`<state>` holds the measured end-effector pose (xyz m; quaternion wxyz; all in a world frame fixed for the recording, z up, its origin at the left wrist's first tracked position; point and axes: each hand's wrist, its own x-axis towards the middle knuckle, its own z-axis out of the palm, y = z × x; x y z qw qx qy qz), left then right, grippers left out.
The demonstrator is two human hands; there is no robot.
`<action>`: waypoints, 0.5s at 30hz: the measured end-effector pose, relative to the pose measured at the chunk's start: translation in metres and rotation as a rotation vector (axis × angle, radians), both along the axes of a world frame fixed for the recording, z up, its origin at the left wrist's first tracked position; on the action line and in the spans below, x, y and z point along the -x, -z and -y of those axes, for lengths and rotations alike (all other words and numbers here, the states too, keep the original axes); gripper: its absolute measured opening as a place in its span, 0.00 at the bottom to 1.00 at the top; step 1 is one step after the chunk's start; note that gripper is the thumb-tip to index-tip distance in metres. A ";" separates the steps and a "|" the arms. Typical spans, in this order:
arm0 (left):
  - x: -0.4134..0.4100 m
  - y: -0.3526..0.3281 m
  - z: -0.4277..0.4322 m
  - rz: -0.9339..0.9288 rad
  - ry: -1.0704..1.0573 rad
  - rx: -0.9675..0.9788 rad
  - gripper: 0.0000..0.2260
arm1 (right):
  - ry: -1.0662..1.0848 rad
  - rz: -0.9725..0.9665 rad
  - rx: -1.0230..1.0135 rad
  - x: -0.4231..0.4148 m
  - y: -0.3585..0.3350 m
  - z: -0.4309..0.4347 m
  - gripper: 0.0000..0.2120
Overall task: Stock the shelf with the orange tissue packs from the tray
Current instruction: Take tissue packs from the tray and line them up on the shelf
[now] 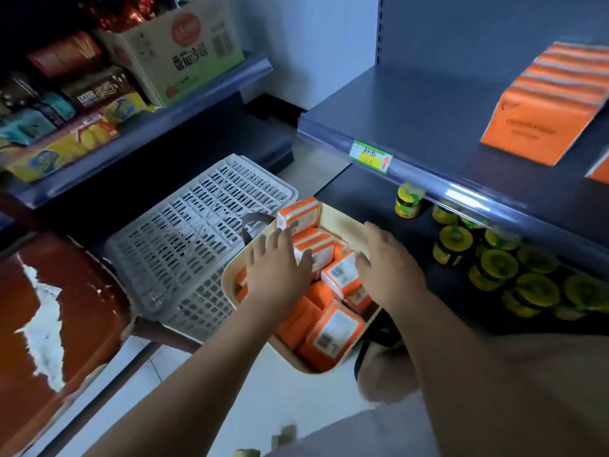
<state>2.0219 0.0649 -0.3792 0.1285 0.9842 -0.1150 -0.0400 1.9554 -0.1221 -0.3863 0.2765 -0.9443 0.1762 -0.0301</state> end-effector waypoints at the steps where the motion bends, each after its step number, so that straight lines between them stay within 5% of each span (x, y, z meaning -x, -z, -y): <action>1: -0.005 0.005 -0.001 -0.028 -0.022 0.021 0.29 | 0.000 -0.033 0.007 -0.001 0.008 0.001 0.25; 12: -0.082 0.039 0.022 -0.239 -0.351 0.446 0.30 | -0.158 -0.116 -0.018 -0.061 0.061 -0.022 0.16; 15: -0.105 0.051 0.029 -0.223 -0.424 0.528 0.27 | -0.258 -0.069 -0.045 -0.088 0.075 -0.027 0.23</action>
